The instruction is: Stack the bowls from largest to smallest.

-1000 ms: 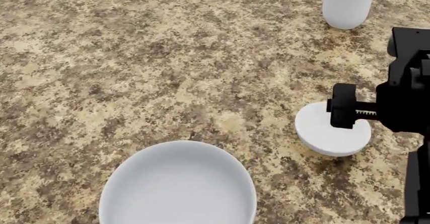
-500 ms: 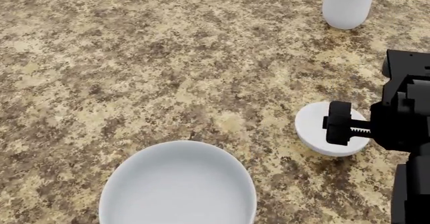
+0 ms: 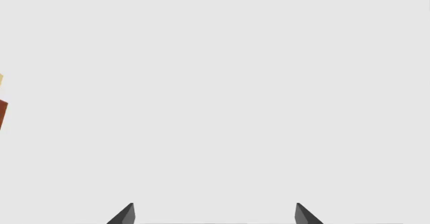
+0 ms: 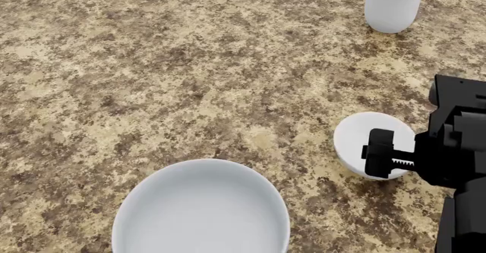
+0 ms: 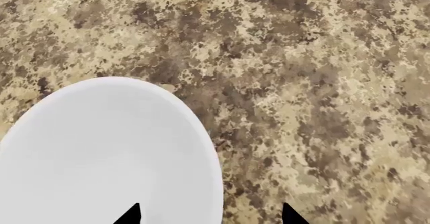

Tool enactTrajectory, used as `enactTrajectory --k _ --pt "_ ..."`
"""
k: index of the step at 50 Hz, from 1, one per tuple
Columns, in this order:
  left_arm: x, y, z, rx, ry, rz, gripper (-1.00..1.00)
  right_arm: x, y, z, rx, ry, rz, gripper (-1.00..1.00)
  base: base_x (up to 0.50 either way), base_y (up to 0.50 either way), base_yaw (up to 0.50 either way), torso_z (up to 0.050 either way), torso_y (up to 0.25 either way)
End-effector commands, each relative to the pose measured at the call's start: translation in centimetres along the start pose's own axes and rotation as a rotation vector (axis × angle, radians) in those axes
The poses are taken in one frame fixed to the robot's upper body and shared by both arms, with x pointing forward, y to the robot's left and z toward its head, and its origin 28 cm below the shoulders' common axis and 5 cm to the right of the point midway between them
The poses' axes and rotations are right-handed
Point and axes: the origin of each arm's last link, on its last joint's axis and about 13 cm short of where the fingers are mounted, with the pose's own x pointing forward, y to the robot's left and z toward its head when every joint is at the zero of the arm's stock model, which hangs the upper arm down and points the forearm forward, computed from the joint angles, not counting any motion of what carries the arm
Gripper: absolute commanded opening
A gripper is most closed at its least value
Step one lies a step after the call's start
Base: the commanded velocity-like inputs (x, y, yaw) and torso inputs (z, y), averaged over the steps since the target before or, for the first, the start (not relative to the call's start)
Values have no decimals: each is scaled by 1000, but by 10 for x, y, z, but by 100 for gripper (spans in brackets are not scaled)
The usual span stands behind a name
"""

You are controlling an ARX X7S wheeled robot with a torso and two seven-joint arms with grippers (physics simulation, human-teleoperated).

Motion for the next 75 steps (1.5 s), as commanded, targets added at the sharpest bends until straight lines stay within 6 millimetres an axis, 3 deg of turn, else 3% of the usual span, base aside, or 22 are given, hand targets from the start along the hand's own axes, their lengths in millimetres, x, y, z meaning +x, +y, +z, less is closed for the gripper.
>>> enactTrajectory --k 1,4,5,28,75 --pt "1 4 -3 6 13 15 100 8 6 -9 -7 23 30 100 0 0 0 0 0" --pt "1 4 -4 7 13 16 100 8 6 -8 -8 22 31 100 4 0 0 0 0" --pt "2 4 -4 6 14 16 100 8 6 -8 -13 18 20 -100 0 0 0 0 0" --pt "1 4 -4 -1 14 16 100 4 5 -3 -22 9 16 -100 0 0 0 0 0" --pt "2 0 2 -9 5 3 100 -47 6 56 3 -200 84 -100 0 0 0 0 0"
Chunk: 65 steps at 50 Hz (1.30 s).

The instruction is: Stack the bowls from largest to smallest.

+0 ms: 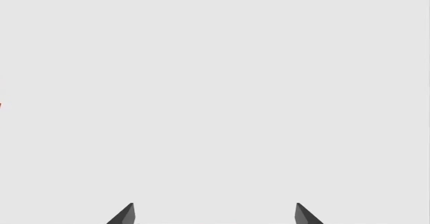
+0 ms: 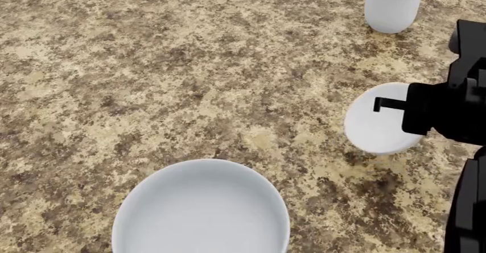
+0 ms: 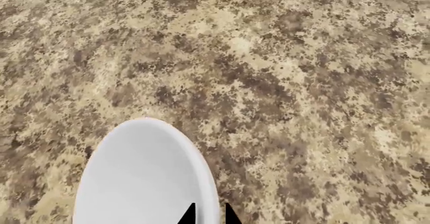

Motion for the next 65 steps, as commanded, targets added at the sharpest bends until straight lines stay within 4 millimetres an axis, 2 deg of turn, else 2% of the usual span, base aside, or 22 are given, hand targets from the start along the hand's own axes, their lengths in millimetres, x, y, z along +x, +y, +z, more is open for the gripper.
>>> enactTrajectory --k 1,8,23,42,50,65 --pt "1 4 -2 2 8 17 100 -14 7 20 5 -68 83 -100 0 0 0 0 0" --pt "2 2 -4 -1 12 12 100 -34 8 23 -33 -101 120 -100 0 0 0 0 0" --pt "2 1 -4 17 25 17 100 -75 25 8 -193 -147 246 -100 0 0 0 0 0" --pt "1 -1 -4 5 22 10 100 -96 40 -9 -314 -161 368 -100 0 0 0 0 0" --pt "2 -1 -5 5 24 9 100 -108 53 -17 -374 -165 448 -100 0 0 0 0 0" --pt "0 -1 -7 3 25 10 100 -116 74 -35 -467 -146 559 -100 0 0 0 0 0"
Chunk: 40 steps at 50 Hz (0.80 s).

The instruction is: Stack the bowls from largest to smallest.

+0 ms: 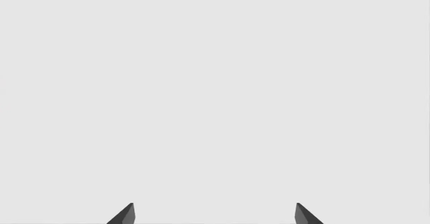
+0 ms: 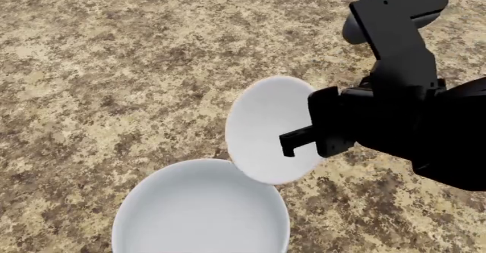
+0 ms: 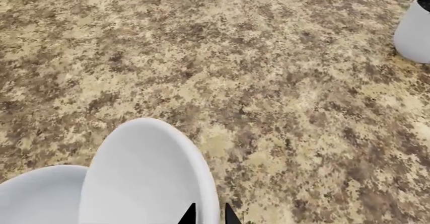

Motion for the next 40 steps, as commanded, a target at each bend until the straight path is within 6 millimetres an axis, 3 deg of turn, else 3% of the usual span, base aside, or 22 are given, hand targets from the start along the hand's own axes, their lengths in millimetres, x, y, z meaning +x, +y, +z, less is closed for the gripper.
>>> enactTrajectory --k 1,40 --pt "0 4 -3 1 9 17 100 -1 23 -3 -61 -9 115 -100 0 0 0 0 0" --pt "-2 7 -1 0 4 28 100 22 49 -29 -130 104 245 -100 0 0 0 0 0"
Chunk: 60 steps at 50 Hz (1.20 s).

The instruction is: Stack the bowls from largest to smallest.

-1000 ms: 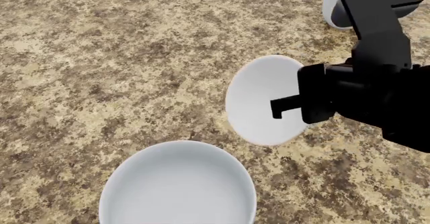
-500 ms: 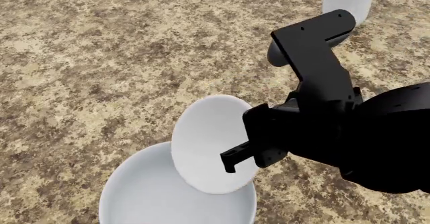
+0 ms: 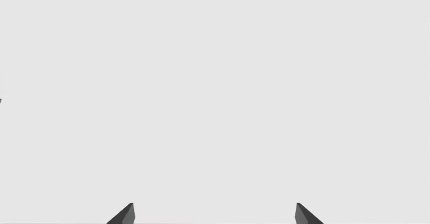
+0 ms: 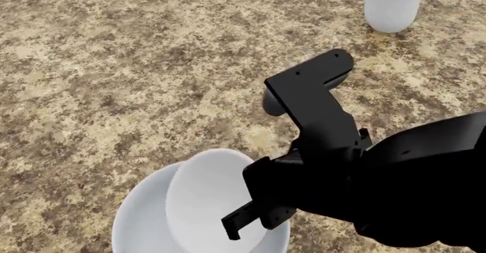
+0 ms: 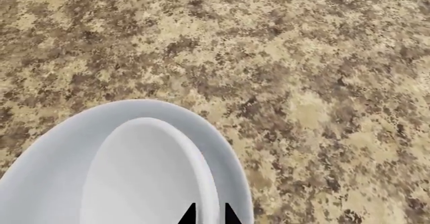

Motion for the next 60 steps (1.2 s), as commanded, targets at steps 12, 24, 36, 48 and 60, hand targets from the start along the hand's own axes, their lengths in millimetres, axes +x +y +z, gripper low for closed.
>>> enactTrajectory --k 12,24,36,48,60 --pt "2 5 -1 4 4 23 100 10 7 0 -20 5 64 -100 0 0 0 0 1" --pt "1 6 0 5 4 28 100 16 7 -3 -21 15 75 -100 0 0 0 0 0" --pt "1 8 -2 7 7 32 100 22 6 -5 -20 21 89 -100 0 0 0 0 0" --pt "1 8 -1 8 5 34 100 27 5 -6 -18 27 97 -100 0 0 0 0 0" --pt "1 8 -2 9 7 33 100 27 6 -8 -22 27 107 -100 0 0 0 0 0"
